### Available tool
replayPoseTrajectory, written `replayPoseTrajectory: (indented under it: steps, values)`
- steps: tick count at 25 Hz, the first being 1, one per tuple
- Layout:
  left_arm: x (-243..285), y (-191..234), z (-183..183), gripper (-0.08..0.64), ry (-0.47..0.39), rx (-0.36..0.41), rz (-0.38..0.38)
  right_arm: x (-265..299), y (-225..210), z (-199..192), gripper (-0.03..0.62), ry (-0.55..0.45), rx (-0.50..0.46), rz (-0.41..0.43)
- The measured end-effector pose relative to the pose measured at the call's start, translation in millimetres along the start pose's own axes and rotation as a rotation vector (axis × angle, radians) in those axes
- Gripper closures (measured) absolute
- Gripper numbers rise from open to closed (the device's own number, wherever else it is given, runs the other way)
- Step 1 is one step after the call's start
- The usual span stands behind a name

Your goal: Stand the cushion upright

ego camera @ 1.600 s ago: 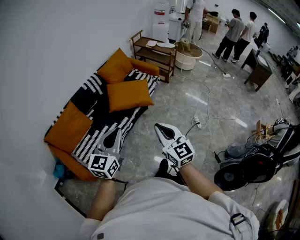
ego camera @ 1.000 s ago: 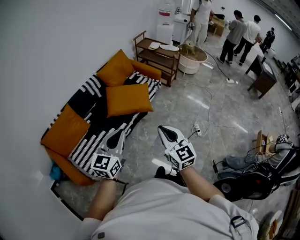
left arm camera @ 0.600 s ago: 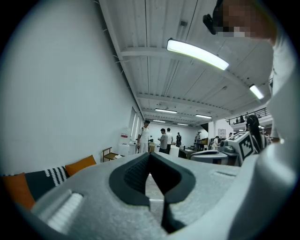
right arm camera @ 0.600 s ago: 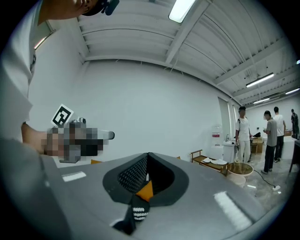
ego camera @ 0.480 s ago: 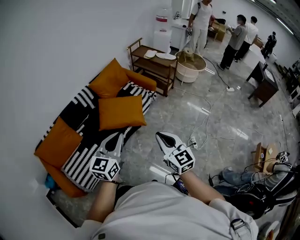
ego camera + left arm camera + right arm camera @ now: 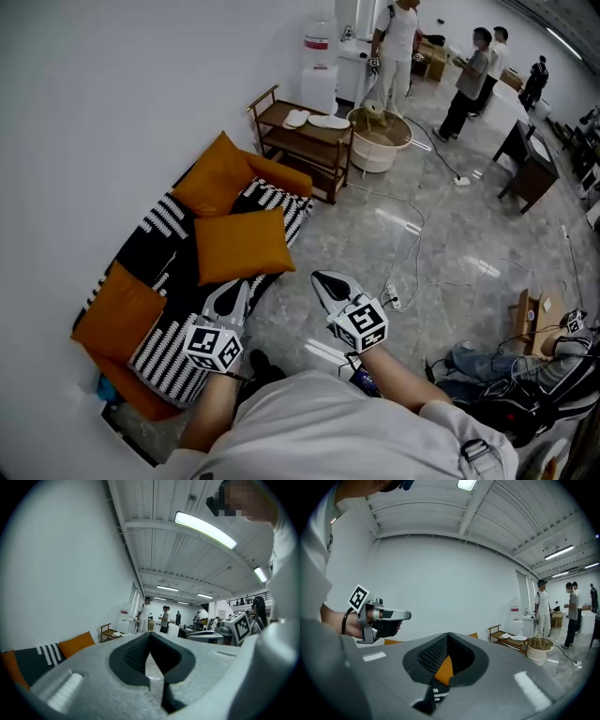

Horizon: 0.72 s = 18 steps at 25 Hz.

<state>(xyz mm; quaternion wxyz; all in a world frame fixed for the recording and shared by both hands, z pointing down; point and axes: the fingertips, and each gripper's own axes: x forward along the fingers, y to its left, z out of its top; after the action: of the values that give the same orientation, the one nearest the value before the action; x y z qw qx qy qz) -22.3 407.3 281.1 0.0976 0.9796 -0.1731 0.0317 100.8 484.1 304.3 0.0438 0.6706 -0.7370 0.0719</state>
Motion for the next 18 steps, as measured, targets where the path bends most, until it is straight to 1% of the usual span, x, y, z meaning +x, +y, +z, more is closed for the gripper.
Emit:
replayPoseTrajectory:
  steps: [7, 12, 18]
  values:
    - [35, 64, 15, 0.557, 0.012, 0.0, -0.064, 69, -13, 14, 0.581, -0.005, 0.02, -0.05]
    - [43, 114, 26, 0.557, 0.007, 0.009, -0.098, 123, -4, 21, 0.581, -0.002, 0.014, -0.061]
    - [41, 160, 20, 0.557, 0.028, -0.02, -0.124, 164, 10, 22, 0.581, 0.011, 0.014, -0.084]
